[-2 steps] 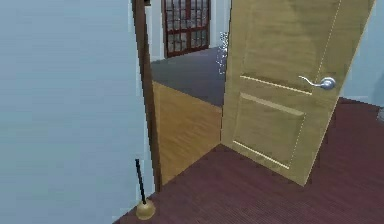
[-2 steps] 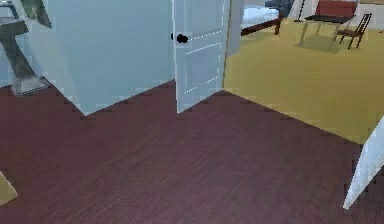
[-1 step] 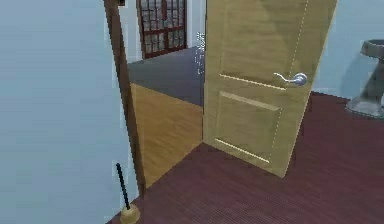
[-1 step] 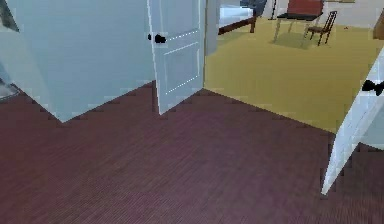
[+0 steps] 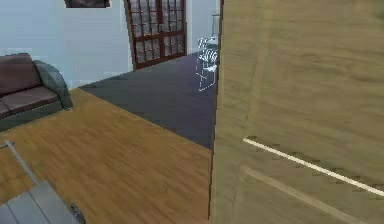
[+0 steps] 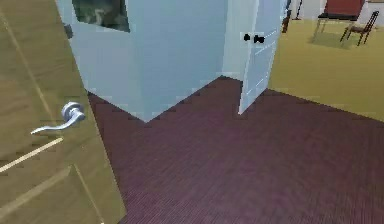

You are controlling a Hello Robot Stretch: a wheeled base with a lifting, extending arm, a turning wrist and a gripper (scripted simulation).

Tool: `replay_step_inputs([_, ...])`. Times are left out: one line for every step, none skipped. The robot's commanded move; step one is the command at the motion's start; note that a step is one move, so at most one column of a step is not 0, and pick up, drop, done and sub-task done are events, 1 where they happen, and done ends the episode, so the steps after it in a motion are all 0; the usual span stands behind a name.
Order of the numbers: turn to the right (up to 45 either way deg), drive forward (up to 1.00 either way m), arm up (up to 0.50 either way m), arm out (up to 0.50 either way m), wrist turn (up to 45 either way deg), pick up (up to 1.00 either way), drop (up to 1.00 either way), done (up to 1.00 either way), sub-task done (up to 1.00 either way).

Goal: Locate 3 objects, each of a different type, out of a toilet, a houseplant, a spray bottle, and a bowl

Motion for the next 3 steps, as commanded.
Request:
replay_step_inputs([0.0,0.5,0.0,0.0,0.0,0.0,0.0,0.0,0.0])
replay_step_inputs([-30.0,0.0,0.0,0.0,0.0,0.0,0.0,0.0,0.0])
replay_step_inputs([0.0,0.45,0.0,0.0,0.0,0.0,0.0,0.0,0.0])
